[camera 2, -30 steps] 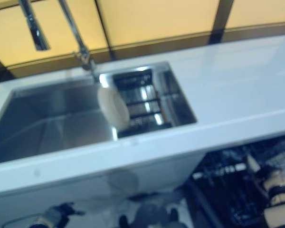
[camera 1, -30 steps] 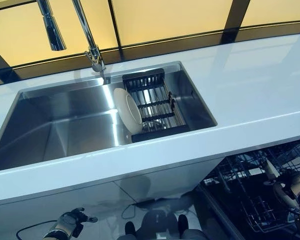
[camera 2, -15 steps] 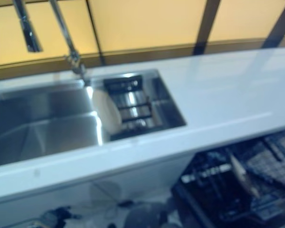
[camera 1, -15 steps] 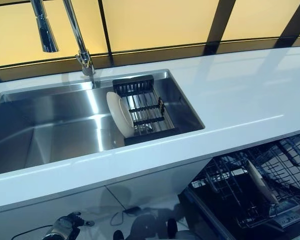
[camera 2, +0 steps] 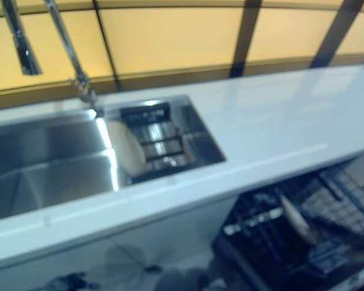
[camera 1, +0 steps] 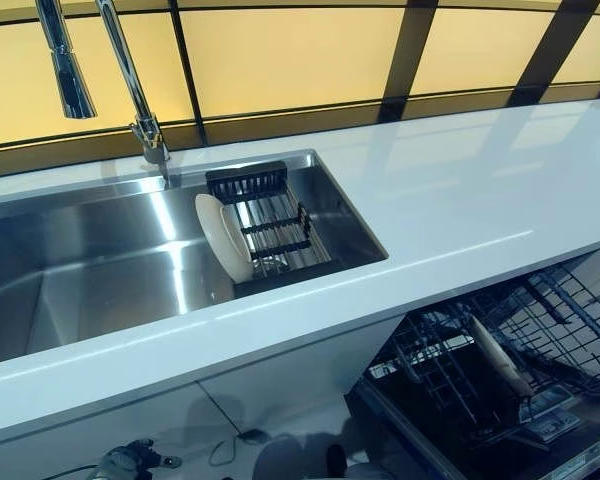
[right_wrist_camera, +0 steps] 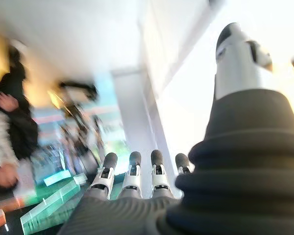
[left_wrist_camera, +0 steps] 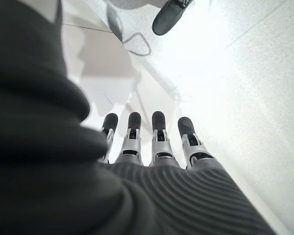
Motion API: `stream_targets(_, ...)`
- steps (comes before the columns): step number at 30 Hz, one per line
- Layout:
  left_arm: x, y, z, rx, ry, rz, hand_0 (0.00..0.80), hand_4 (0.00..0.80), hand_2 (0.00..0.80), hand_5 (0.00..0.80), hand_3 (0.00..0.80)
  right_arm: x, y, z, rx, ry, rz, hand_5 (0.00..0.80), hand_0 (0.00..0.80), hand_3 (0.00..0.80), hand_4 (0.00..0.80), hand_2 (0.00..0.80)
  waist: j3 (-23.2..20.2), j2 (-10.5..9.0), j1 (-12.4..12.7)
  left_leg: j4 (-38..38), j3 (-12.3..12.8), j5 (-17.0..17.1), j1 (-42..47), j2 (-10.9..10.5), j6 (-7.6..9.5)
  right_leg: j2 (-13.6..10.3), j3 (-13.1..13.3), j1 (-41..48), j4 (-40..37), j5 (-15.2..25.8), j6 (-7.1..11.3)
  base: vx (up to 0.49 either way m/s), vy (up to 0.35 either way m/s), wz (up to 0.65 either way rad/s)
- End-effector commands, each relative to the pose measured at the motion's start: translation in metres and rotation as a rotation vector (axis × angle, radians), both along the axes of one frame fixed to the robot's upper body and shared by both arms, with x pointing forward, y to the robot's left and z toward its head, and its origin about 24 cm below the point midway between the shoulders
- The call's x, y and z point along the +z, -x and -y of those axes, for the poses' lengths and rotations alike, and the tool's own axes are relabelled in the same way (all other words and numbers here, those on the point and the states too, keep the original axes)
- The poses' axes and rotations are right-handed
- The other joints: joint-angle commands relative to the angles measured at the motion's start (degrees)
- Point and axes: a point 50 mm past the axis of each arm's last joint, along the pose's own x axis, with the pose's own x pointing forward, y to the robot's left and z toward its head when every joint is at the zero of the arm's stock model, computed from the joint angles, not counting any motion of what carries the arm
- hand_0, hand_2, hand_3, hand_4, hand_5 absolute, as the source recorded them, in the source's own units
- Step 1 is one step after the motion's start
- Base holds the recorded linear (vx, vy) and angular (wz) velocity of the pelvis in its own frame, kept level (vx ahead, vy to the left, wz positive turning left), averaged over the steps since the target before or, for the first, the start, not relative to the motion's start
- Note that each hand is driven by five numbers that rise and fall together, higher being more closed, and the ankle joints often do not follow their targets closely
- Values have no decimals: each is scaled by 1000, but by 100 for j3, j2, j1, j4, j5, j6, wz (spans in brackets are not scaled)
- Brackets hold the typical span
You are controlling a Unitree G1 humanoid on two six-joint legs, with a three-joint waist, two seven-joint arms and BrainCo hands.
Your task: Take plates into dishwasher
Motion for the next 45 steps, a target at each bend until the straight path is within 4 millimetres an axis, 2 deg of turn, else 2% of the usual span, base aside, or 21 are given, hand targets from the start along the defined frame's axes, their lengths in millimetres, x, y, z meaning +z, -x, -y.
stream_targets(1,13,-7,-23,20,-99,24,0,0,0,0,0,58,-11,-26,83,264,100,0,0,0,0,0,-99,-524,278,14,-110,-230,271,102,1,-241,-155,72,10,-37,461,0,0,0)
stream_targets(5,11,0,-22,26,-109,17,0,0,0,0,0,92,-43,-64,224,434,108,0,0,0,0,0,-147,-596,411,14,-241,-214,205,74,-7,-284,-291,108,10,-81,458,2,6,2)
stream_targets(6,8,5,-18,40,-93,18,0,0,0,0,0,106,-57,-84,288,495,101,0,0,0,0,0,-176,-561,415,14,-288,-204,179,64,-7,-304,-350,124,10,-99,457,18,28,14)
stream_targets(8,4,8,-11,44,-67,15,0,0,0,0,0,122,-72,-110,380,573,102,0,0,0,0,0,-210,-513,472,14,-359,-189,145,47,-1,-322,-448,160,10,-125,447,28,27,15)
stream_targets(9,3,9,-10,43,-64,14,0,0,0,0,0,125,-75,-115,392,585,102,0,0,0,0,0,-215,-499,490,14,-378,-186,137,43,1,-327,-471,170,10,-132,446,36,21,22)
stream_targets(11,-1,11,-2,48,-50,11,0,0,0,0,0,136,-89,-140,484,666,87,0,0,0,0,0,-224,-446,612,14,-471,-170,89,17,13,-353,-594,219,10,-161,442,34,15,30)
stream_targets(14,-3,11,1,48,-39,6,0,0,0,0,0,136,-103,-164,582,725,87,0,0,0,0,0,-205,-426,756,14,-563,-144,27,-13,23,-390,-745,257,10,-179,444,14,11,25)
stream_targets(18,-3,13,1,63,-31,4,0,0,0,0,0,130,-119,-184,672,738,71,0,0,0,0,0,-170,-445,941,14,-684,-120,-43,-54,40,-428,-922,318,10,-218,445,26,16,31)
stream_targets(23,-3,15,-1,89,-30,-7,0,0,0,0,0,124,-136,-225,897,787,79,0,0,0,0,0,-99,-460,1138,14,-840,-94,-118,-128,69,-457,-1089,381,10,-241,434,36,18,23)
stream_targets(25,-4,18,-2,90,-34,-17,0,0,0,0,0,117,-141,-234,961,797,67,0,0,0,0,0,-80,-464,1202,14,-901,-91,-137,-151,73,-465,-1130,405,10,-250,436,70,10,14)
stream_targets(27,-4,23,-3,98,-38,-29,0,0,0,0,0,109,-147,-251,1040,867,34,0,0,0,0,0,-76,-471,1278,14,-954,-62,-169,-161,71,-468,-1177,417,10,-260,443,87,10,11)
stream_targets(28,-4,24,-3,99,-38,-29,0,0,0,0,0,109,-147,-251,1041,867,34,0,0,0,0,0,-78,-473,1276,14,-956,-62,-169,-161,71,-468,-1179,417,10,-260,443,98,11,9)
stream_targets(29,-5,27,-4,104,-36,-43,0,0,0,0,0,105,-149,-265,1082,948,-12,0,0,0,0,0,-70,-475,1335,14,-982,-34,-200,-159,69,-462,-1212,425,10,-267,443,98,10,15)
stream_targets(32,-5,30,-5,103,-41,-64,0,0,0,0,0,101,-152,-276,1114,1032,-36,0,0,0,0,0,-56,-487,1402,14,-1014,19,-309,-139,48,-440,-1253,386,10,-273,452,86,-12,16)
stream_targets(36,-2,25,-8,98,-63,-51,0,0,0,0,0,101,-153,-286,1129,1101,-51,0,0,0,0,0,84,-515,1451,14,-1080,80,-525,-147,27,-415,-1263,243,10,-262,453,-34,-35,11)
stream_targets(38,3,14,-13,94,-82,-4,0,0,0,0,0,103,-154,-297,1134,1162,-36,0,0,0,0,0,308,-527,1474,14,-1128,148,-752,-157,24,-394,-1217,45,10,-219,445,-183,-54,14)
stream_targets(42,11,0,-20,183,-79,66,0,0,0,0,0,104,-152,-305,1104,1267,-36,0,0,0,0,0,605,-496,1477,14,-1220,236,-1050,-197,37,-373,-1197,-223,10,-144,429,-157,-26,9)
stream_targets(45,13,-2,-21,188,-83,77,0,0,0,0,0,101,-150,-308,1120,1288,-38,0,0,0,0,0,691,-484,1482,14,-1282,260,-1128,-225,51,-366,-1220,-281,10,-121,421,-49,-14,10)
